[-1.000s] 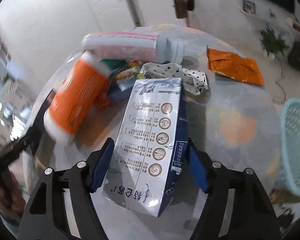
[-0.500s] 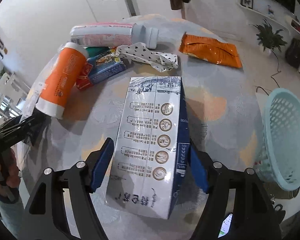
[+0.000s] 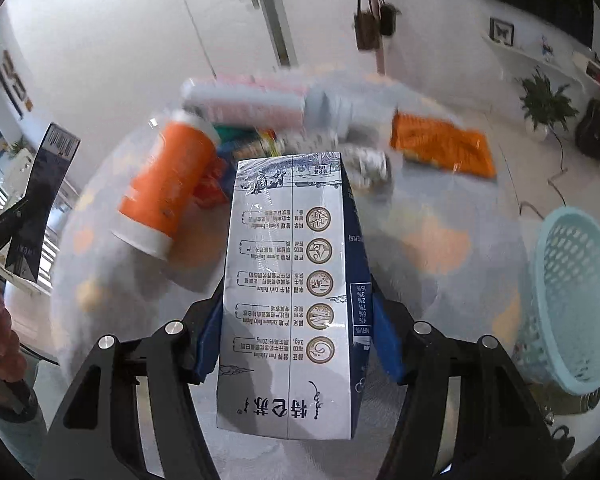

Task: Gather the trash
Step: 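Carry both cartons over the blue basket and open both tools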

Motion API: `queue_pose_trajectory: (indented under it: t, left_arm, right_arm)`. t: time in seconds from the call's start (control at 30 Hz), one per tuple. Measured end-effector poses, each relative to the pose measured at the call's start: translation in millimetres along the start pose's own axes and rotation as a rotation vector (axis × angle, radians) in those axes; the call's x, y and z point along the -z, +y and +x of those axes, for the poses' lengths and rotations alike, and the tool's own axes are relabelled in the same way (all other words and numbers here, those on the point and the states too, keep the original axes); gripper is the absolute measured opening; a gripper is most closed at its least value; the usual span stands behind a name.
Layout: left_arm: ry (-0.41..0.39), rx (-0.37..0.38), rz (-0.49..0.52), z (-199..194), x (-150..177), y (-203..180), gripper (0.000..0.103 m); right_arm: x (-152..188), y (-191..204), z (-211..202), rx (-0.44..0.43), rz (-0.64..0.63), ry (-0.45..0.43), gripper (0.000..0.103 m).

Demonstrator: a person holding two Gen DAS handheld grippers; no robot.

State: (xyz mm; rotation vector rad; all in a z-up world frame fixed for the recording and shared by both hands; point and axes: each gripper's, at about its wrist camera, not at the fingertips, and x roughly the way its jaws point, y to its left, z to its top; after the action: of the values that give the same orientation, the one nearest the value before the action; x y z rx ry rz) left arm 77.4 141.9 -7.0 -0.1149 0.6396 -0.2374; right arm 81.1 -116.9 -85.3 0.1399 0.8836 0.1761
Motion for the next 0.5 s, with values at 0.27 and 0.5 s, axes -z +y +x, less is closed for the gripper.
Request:
queue_pose_trajectory:
  t: [0.27, 0.5]
  left_arm:
    - [-0.056, 0.207, 0.074, -0.8, -33.9, -95.5, 0.052]
    - [-0.053, 0.347, 0.196, 30.5, -53.8, -205.1, 0.052]
  right_arm:
    - [-22.6, -43.7, -66.8, 0.083, 0.061, -0.186, 0.059]
    - [-26.1, -126.3, -113.5, 0.208, 0.204, -0.296, 0.059]
